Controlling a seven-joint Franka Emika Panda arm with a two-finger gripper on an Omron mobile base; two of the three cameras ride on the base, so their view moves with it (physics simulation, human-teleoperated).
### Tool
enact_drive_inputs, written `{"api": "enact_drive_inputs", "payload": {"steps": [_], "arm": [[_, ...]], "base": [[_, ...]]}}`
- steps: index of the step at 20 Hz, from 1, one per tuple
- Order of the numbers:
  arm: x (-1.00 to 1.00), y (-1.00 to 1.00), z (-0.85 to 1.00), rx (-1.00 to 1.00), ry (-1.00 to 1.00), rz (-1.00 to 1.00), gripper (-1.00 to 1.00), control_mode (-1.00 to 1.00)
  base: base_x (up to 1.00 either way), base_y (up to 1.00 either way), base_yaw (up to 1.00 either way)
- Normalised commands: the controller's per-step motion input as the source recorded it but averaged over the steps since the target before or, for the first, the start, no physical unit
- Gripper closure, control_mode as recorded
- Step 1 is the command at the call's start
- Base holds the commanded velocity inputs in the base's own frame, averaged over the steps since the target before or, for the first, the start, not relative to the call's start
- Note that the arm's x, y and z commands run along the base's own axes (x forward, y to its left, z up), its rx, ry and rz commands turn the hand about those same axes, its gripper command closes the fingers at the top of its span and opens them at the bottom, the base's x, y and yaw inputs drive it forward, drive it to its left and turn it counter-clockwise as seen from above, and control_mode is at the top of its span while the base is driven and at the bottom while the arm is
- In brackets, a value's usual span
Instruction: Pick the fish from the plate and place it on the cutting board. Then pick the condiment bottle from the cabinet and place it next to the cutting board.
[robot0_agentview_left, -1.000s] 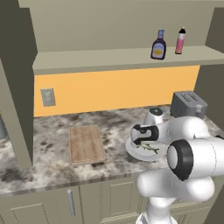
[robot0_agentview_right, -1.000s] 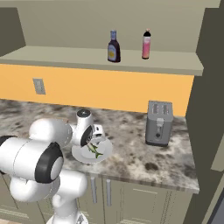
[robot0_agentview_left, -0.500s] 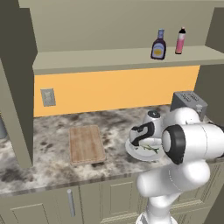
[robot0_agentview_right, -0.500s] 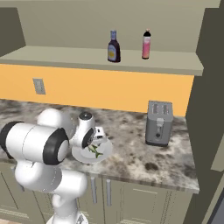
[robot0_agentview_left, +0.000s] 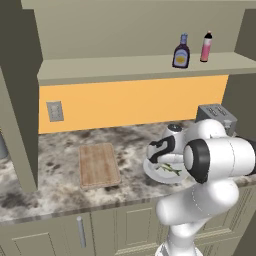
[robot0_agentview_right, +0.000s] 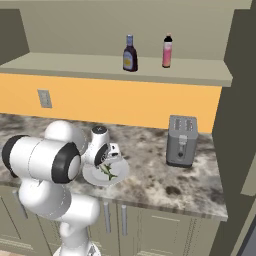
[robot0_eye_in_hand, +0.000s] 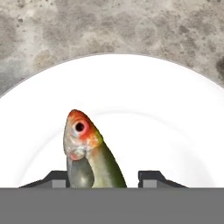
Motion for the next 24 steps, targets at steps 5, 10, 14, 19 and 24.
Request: {"api": "enact_drive_inputs", "payload": {"steps": [5, 10, 14, 19, 24], "arm": [[0.0, 0.0, 0.0, 0.0, 0.0, 0.0, 1.0, -1.0], [0.0, 0.0, 0.13, 0.0, 0.0, 0.02, 1.0, -1.0], [0.0, 0.0, 0.27, 0.0, 0.0, 0.05, 1.0, -1.0], [0.0, 0.0, 0.29, 0.01, 0.0, 0.04, 1.0, -1.0], [0.0, 0.0, 0.36, 0.03, 0.0, 0.01, 1.0, -1.0]], "base": [[0.0, 0.0, 0.0], [0.0, 0.0, 0.0], [0.0, 0.0, 0.0], [0.0, 0.0, 0.0], [0.0, 0.0, 0.0]]}}
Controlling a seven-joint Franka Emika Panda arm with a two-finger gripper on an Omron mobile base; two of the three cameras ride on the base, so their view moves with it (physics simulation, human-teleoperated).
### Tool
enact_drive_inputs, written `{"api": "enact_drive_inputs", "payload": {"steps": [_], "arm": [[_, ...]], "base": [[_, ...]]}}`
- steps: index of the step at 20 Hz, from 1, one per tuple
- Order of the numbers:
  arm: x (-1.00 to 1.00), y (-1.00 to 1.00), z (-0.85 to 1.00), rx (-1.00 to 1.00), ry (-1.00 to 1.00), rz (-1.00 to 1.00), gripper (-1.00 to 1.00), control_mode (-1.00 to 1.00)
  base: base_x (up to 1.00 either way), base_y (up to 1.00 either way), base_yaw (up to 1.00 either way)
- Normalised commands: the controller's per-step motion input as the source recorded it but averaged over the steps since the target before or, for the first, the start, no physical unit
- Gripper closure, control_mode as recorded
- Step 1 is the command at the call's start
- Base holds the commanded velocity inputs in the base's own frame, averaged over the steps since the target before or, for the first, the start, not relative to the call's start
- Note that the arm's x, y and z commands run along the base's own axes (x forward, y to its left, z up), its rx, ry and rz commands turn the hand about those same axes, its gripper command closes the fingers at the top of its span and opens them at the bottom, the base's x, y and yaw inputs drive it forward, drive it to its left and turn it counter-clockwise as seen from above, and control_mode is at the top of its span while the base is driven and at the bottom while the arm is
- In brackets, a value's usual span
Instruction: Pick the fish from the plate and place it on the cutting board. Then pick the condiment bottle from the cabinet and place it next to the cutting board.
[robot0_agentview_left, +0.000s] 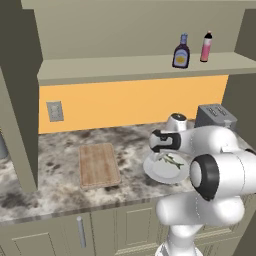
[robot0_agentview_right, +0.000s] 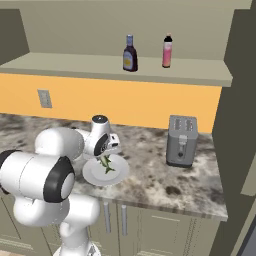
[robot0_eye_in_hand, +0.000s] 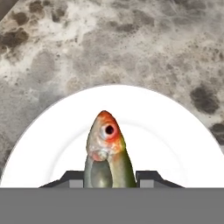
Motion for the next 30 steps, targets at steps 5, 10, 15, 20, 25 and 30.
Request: {"api": "enact_drive_inputs", "payload": {"steps": [5, 10, 15, 20, 25, 30], "arm": [[0.0, 0.08, 0.18, 0.01, 0.0, 0.0, 1.0, -1.0], [-0.06, 0.23, 0.09, 0.01, 0.0, 0.0, 1.0, -1.0], [-0.1, 0.26, 0.1, 0.0, 0.0, 0.0, 1.0, -1.0], [-0.16, 0.34, 0.08, 0.0, 0.0, 0.0, 1.0, -1.0], [-0.1, 0.44, 0.01, 0.0, -0.01, 0.0, 1.0, -1.0], [-0.02, 0.48, 0.01, 0.0, 0.0, 0.0, 1.0, -1.0]], "base": [[0.0, 0.0, 0.0], [0.0, 0.0, 0.0], [0.0, 0.0, 0.0], [0.0, 0.0, 0.0], [0.0, 0.0, 0.0], [0.0, 0.0, 0.0]]}}
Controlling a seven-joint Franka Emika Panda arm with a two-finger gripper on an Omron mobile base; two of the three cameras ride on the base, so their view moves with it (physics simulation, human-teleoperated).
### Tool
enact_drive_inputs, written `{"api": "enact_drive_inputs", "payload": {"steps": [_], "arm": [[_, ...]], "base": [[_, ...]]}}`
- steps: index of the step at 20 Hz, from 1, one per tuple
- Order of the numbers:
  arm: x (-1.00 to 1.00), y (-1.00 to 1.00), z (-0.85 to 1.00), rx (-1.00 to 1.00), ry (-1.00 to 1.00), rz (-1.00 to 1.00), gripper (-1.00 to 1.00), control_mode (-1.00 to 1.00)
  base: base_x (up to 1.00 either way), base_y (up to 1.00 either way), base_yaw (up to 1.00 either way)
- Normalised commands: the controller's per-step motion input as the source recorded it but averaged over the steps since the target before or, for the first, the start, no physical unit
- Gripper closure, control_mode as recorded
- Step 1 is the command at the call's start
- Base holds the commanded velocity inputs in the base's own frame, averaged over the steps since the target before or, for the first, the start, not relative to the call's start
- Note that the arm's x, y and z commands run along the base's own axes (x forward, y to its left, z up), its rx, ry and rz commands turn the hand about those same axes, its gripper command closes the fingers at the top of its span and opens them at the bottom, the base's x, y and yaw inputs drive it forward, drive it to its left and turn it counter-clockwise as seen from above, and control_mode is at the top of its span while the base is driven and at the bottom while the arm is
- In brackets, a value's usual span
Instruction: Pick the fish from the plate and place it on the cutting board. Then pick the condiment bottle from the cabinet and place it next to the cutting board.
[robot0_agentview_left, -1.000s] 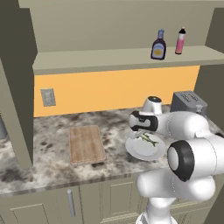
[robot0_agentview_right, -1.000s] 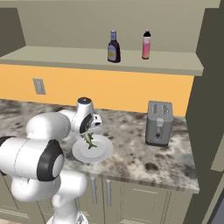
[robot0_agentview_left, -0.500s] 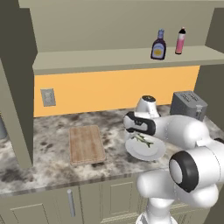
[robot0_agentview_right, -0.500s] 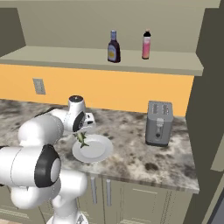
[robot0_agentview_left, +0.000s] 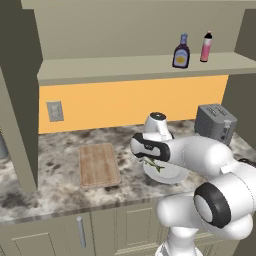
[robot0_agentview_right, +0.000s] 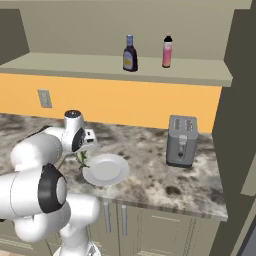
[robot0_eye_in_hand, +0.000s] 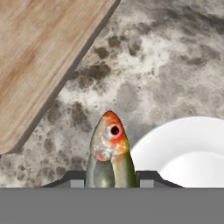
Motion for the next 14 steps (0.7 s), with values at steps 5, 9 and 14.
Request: {"api": "enact_drive_inputs", "payload": {"steps": [5, 9, 14], "arm": [[0.0, 0.47, 0.06, 0.0, 0.0, 0.0, 1.0, -1.0], [0.0, 0.46, 0.04, 0.0, 0.0, 0.0, 1.0, -1.0], [0.0, 0.5, 0.03, 0.0, 0.0, 0.0, 1.0, -1.0]], "base": [[0.0, 0.0, 0.0], [0.0, 0.0, 0.0], [0.0, 0.0, 0.0]]}}
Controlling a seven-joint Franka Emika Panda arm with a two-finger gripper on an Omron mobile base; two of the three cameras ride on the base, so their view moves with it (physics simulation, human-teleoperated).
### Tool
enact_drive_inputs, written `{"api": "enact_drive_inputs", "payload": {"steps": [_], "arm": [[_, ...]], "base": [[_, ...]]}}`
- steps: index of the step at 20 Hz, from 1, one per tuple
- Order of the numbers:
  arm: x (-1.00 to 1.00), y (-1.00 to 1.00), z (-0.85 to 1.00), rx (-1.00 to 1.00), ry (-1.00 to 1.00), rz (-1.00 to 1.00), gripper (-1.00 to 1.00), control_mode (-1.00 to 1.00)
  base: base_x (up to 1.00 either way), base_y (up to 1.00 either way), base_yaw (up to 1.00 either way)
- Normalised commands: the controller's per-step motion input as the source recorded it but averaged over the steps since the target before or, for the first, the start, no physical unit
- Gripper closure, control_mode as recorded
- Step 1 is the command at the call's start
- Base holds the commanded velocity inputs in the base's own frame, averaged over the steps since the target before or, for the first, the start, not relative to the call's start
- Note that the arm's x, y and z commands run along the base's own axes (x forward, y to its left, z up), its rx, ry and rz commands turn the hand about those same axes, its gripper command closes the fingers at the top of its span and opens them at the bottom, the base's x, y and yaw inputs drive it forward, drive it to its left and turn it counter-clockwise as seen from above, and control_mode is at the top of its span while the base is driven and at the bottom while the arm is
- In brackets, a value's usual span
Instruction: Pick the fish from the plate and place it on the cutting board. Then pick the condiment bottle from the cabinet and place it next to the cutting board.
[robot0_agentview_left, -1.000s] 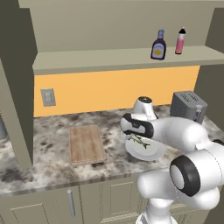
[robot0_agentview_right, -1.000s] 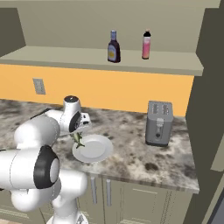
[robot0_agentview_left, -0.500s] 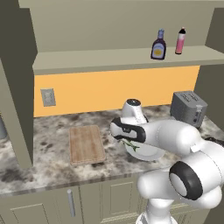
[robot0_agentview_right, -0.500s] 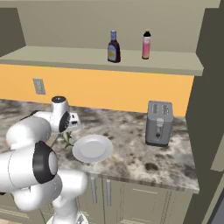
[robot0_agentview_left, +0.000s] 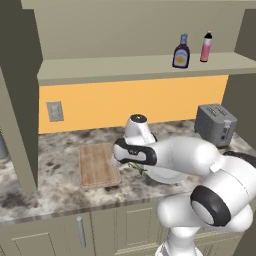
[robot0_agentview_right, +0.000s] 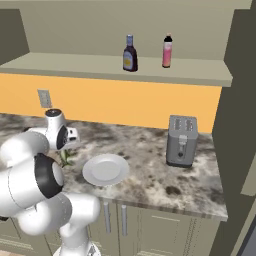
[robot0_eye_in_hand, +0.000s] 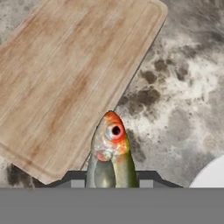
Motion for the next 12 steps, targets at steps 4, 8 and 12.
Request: {"api": "enact_drive_inputs", "payload": {"steps": [4, 8, 12], "arm": [[0.0, 0.5, 0.03, 0.0, 0.0, 0.0, 1.0, -1.0], [0.0, 0.44, 0.01, 0.0, 0.0, 0.0, 1.0, -1.0], [0.0, 0.4, 0.0, 0.0, 0.0, 0.0, 1.0, -1.0]], "base": [[0.0, 0.0, 0.0], [0.0, 0.0, 0.0], [0.0, 0.0, 0.0]]}}
